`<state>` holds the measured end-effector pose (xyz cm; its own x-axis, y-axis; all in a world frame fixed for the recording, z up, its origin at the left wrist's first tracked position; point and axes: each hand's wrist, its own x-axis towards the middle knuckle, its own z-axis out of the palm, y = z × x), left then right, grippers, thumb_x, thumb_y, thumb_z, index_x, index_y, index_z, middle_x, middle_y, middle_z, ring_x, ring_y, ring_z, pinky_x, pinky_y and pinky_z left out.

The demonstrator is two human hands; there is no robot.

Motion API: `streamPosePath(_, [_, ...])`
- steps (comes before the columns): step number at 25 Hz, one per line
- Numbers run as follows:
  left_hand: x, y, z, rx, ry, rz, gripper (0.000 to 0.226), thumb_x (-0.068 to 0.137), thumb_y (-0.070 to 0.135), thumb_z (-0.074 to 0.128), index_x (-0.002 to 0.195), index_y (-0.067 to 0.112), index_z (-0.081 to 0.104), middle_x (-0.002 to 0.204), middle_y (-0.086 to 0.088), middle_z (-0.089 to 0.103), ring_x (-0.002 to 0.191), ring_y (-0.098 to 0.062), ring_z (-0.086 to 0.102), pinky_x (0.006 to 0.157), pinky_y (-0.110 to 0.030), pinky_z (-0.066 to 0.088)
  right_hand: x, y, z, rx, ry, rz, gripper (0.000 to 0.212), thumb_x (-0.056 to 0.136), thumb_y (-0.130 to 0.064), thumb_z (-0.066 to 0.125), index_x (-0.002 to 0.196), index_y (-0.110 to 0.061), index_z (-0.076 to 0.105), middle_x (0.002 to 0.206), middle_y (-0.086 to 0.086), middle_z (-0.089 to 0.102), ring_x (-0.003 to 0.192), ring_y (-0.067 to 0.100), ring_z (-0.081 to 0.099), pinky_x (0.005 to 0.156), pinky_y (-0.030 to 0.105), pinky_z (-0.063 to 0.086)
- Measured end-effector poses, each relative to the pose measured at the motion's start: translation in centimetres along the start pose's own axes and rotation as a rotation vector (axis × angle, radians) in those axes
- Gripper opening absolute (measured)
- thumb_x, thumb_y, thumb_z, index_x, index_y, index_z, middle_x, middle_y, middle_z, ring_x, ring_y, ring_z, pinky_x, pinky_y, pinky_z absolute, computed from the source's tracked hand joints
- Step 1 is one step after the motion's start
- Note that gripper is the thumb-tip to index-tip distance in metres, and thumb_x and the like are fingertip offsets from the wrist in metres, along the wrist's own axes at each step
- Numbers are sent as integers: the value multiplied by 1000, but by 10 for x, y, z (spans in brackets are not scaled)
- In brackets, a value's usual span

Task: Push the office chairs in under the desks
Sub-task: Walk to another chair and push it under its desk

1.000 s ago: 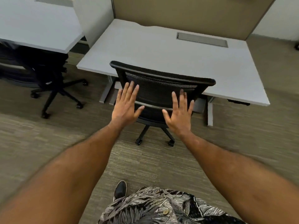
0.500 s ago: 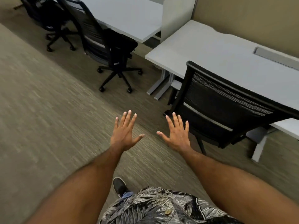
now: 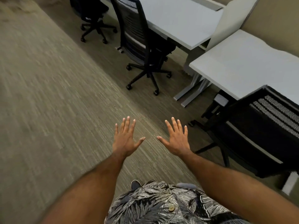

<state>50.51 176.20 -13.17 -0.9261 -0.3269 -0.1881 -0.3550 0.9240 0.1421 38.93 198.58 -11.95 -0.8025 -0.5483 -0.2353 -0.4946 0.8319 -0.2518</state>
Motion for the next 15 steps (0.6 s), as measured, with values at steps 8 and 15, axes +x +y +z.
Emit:
streamPosePath(8, [33, -110, -15, -87, 6, -235, 99, 85, 81, 4, 162, 18, 3, 169, -9, -8, 155, -24, -14, 122, -51, -13, 112, -97, 4, -39, -76, -166, 84, 95, -75, 27, 162, -29, 4, 170, 4, -10, 156, 22, -14, 124, 52, -10])
streamPosePath(15, [110, -202, -50, -113, 49, -404, 69, 105, 56, 19, 162, 19, 8, 170, -9, -2, 156, -24, -8, 124, -52, -7, 259, -172, -2, -68, -118, -352, 72, 103, -59, 27, 162, -24, 6, 170, 6, -8, 156, 22, -13, 124, 50, -10])
